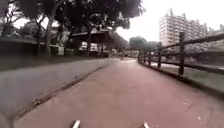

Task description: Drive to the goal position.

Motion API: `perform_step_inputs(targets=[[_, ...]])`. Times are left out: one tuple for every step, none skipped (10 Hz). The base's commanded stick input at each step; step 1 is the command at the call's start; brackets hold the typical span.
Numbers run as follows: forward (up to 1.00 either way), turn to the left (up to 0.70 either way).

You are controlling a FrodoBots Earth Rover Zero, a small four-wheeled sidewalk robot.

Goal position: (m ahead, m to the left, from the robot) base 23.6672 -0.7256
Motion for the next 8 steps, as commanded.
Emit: perform_step_inputs(targets=[[0.7,0.0],[0.7,0.01],[0.7,0.01],[0.7,-0.23],[0.7,-0.32],[0.7,-0.32],[0.7,-0.32],[0.7,-0.27]])
